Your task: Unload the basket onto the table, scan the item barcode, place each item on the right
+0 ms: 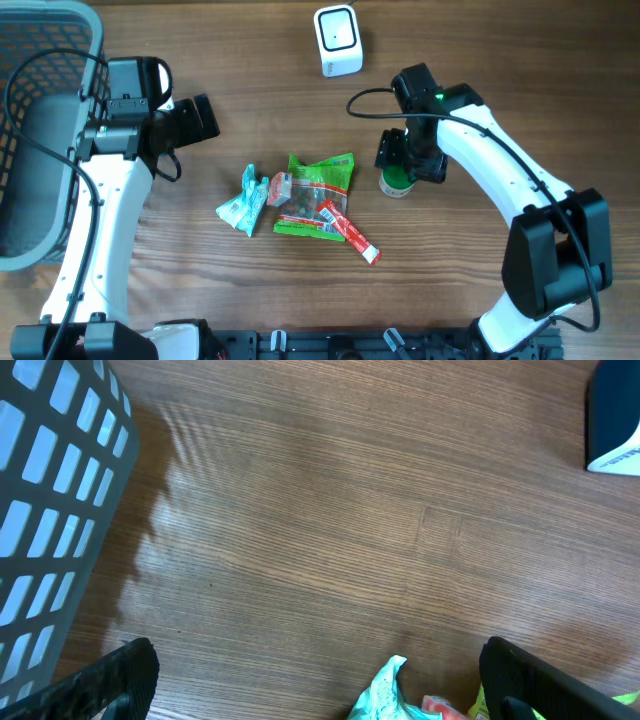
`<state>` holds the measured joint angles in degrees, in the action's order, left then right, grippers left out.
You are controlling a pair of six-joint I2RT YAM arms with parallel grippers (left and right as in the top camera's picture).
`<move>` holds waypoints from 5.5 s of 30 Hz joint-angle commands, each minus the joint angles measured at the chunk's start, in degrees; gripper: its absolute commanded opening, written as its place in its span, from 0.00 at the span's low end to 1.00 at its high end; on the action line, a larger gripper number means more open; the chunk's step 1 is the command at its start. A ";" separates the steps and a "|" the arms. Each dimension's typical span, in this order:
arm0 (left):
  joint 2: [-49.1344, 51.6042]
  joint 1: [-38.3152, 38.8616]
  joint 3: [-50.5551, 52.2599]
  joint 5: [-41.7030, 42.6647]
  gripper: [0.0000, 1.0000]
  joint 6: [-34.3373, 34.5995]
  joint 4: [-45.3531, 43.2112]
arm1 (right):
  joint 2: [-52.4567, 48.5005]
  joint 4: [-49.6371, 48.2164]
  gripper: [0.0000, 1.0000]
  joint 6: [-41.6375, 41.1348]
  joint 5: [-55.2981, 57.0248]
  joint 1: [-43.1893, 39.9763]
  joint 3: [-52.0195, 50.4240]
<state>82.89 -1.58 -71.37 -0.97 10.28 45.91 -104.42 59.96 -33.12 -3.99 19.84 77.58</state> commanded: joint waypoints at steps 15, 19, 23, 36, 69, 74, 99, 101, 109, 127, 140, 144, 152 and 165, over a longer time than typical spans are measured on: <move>-0.39 -0.20 -1.05 -0.35 1.00 -0.87 -0.17 | -0.72 -2.29 0.73 30.80 4.00 0.22 -0.46; -0.39 -0.20 -1.05 -0.35 1.00 -0.87 -0.17 | -0.68 -1.73 0.77 24.63 3.91 0.22 0.85; -0.39 -0.20 -1.05 -0.35 1.00 -0.87 -0.17 | -0.70 1.05 0.80 15.32 3.91 0.22 0.76; -0.39 -0.20 -1.05 -0.35 1.00 -0.87 -0.17 | -0.70 0.48 0.69 24.26 1.88 0.22 0.72; -0.39 -0.20 -1.05 -0.35 1.00 -0.87 -0.17 | -0.35 -9.44 0.97 17.51 -2.12 0.17 -4.96; -0.39 -0.20 -1.05 -0.35 1.00 -0.87 -0.17 | -0.37 -8.74 0.96 17.51 -1.84 0.17 -4.96; -0.39 -0.20 -1.05 -0.35 1.00 -0.87 -0.17 | -0.39 -15.76 0.80 18.18 1.81 0.17 -11.34; -0.39 -0.20 -1.05 -0.35 1.00 -0.87 -0.17 | -0.39 -15.98 0.80 18.18 2.82 0.17 -11.34; -0.39 -0.20 -1.05 -0.35 1.00 -0.87 -0.17 | -0.39 -18.14 0.77 19.58 3.04 0.20 -11.34; -0.39 -0.20 -1.05 -0.35 1.00 -0.87 -0.17 | -0.39 -19.45 0.60 19.50 3.08 0.17 -12.46; -0.39 -0.20 -1.05 -0.35 1.00 -0.87 -0.17 | -0.39 -19.23 0.72 19.65 3.10 0.17 -12.48; -0.39 -0.20 -1.05 -0.35 1.00 -0.87 -0.17 | -0.39 -19.21 0.73 19.67 3.10 0.17 -12.48; -0.39 -0.20 -1.05 -0.35 1.00 -0.87 -0.17 | -0.39 -19.43 0.75 20.41 3.06 0.17 -12.48; -0.39 -0.20 -1.05 -0.35 1.00 -0.87 -0.17 | -0.39 -19.43 0.77 21.14 2.64 0.20 -12.48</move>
<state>82.89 -1.58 -71.37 -0.97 10.28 45.89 -104.42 40.62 -12.71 -1.26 19.84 65.71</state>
